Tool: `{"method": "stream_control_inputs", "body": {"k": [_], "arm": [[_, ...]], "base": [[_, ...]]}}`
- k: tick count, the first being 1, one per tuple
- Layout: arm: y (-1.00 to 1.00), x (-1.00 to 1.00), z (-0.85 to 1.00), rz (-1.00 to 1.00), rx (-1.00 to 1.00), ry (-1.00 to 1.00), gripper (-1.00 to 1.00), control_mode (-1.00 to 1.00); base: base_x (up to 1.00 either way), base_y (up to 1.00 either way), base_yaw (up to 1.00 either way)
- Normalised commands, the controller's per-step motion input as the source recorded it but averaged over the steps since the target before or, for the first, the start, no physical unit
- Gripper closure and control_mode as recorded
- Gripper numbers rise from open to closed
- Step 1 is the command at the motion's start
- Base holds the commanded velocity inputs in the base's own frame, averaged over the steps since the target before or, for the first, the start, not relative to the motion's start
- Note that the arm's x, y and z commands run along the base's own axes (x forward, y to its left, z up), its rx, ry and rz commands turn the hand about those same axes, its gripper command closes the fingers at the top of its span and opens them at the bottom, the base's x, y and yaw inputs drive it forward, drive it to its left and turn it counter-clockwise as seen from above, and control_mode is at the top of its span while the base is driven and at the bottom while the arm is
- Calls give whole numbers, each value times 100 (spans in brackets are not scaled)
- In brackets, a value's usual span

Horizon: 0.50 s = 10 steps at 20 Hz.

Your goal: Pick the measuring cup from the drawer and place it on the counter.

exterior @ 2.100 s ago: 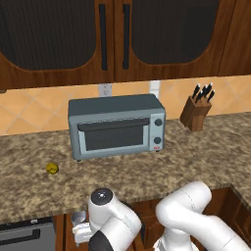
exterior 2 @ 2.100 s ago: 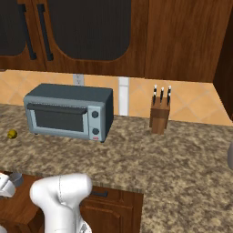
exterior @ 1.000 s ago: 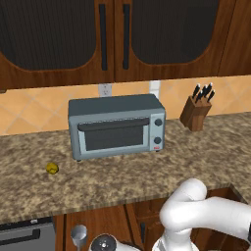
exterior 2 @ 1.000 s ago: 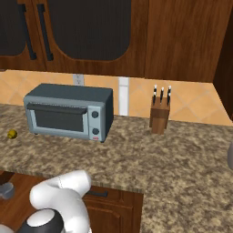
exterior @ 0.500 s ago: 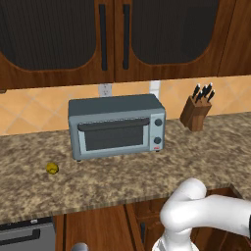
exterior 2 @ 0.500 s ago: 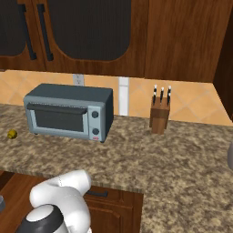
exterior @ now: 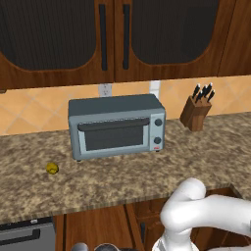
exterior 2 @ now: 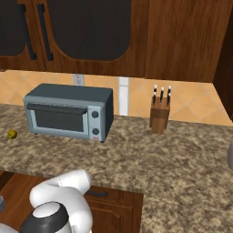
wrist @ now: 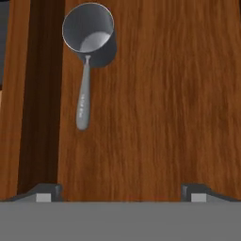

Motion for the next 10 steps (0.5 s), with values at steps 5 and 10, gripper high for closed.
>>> {"method": "stream_control_inputs", "body": {"k": [5,10], "arm": [[0,79,2,0,6,0,-100,-100],[6,73,-10,0,3,0,-100,-100]], "base": [[0,0,0],[0,0,0]]}}
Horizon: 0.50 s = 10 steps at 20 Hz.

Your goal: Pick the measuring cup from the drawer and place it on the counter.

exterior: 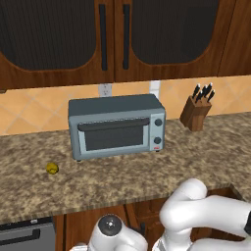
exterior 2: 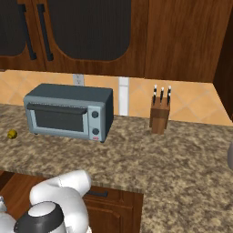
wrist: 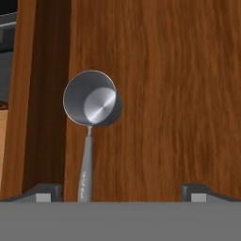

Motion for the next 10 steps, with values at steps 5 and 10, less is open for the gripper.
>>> {"method": "stream_control_inputs", "body": {"k": [5,10], "arm": [[22,17,-10,4,0,13,-100,-100],[23,0,-17,2,0,9,-100,-100]], "base": [[0,0,0],[0,0,0]]}}
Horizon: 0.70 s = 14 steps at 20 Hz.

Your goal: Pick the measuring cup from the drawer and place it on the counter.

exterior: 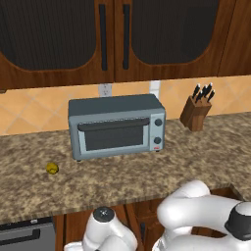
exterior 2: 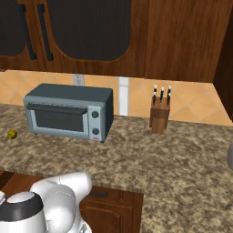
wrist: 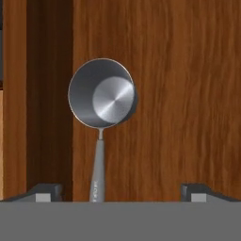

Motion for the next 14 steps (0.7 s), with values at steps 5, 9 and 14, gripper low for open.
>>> {"method": "stream_control_inputs", "body": {"k": [5,9,14], "arm": [[17,-2,-36,0,-7,0,-100,-100],[33,0,-39,-1,-7,0,-100,-100],[25,0,-22,0,-3,4,-100,-100]], "base": [[0,0,0],[0,0,0],[0,0,0]]}}
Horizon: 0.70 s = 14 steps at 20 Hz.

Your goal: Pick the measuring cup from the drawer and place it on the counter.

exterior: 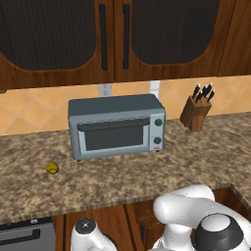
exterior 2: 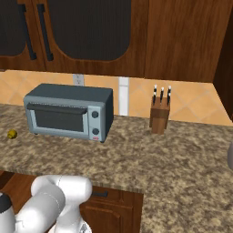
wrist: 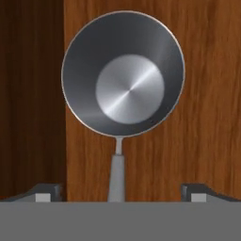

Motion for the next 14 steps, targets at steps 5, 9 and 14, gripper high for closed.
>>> {"method": "stream_control_inputs", "body": {"k": [5,9,14], "arm": [[2,0,-30,0,-1,3,-100,-100],[0,0,-46,0,-5,2,-100,-100],[1,0,-38,0,-4,0,100,-100]], "base": [[0,0,0],[0,0,0],[0,0,0]]}}
